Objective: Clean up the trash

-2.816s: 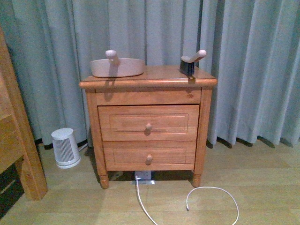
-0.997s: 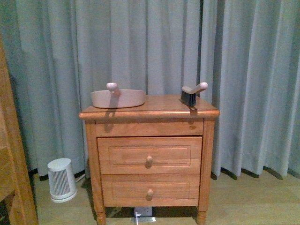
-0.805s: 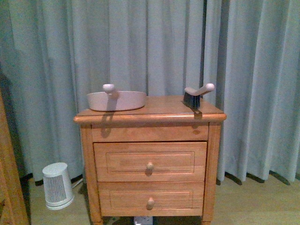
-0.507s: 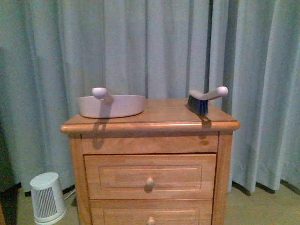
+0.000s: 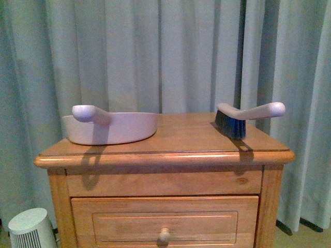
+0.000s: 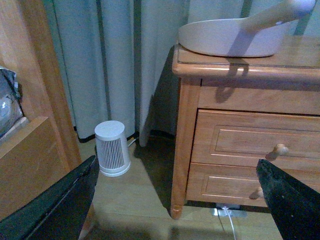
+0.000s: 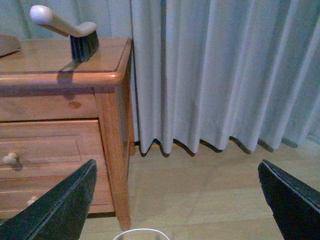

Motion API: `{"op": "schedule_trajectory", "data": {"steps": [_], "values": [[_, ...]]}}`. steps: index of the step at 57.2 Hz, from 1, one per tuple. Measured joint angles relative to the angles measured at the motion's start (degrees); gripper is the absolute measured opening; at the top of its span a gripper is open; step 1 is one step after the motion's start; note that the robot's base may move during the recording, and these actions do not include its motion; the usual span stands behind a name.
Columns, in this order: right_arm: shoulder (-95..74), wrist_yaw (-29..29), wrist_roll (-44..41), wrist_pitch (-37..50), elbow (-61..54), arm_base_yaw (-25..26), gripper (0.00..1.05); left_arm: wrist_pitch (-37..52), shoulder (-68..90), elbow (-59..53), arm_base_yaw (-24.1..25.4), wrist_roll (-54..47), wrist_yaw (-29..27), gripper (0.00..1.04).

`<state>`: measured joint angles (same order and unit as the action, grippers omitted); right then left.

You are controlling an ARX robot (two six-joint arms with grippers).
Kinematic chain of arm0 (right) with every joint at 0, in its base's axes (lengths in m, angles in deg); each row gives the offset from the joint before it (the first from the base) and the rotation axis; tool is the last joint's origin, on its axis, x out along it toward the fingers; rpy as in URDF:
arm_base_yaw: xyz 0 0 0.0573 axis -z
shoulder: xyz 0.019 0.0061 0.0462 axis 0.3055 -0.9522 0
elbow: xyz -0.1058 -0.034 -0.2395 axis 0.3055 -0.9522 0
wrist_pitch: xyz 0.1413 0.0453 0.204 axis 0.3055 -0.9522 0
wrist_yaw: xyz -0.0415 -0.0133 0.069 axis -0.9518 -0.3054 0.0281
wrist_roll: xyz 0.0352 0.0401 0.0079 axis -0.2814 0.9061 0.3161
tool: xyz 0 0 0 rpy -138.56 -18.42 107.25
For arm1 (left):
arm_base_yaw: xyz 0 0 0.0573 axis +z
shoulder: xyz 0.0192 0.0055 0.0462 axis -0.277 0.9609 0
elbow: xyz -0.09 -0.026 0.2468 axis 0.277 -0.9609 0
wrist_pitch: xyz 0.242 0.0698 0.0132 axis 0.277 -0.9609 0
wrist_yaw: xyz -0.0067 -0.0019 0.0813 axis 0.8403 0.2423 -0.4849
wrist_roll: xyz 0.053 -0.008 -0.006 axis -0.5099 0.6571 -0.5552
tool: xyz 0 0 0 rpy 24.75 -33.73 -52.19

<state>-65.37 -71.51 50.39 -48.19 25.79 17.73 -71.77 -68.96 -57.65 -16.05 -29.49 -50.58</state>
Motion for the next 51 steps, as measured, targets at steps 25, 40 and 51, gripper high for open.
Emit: {"op": "schedule_trajectory", "data": {"steps": [25,40,51], "values": [[0.0,0.0,0.0,0.0,0.0,0.0,0.97,0.0,0.0,0.0,0.0,0.0,0.0,0.97],[0.0,0.0,0.0,0.0,0.0,0.0,0.97,-1.9,0.8,0.6,0.5,1.7,2.1,0.97],[0.0,0.0,0.0,0.0,0.0,0.0,0.97,-10.9,14.9,8.1,1.7,13.1,10.5,0.97]]}}
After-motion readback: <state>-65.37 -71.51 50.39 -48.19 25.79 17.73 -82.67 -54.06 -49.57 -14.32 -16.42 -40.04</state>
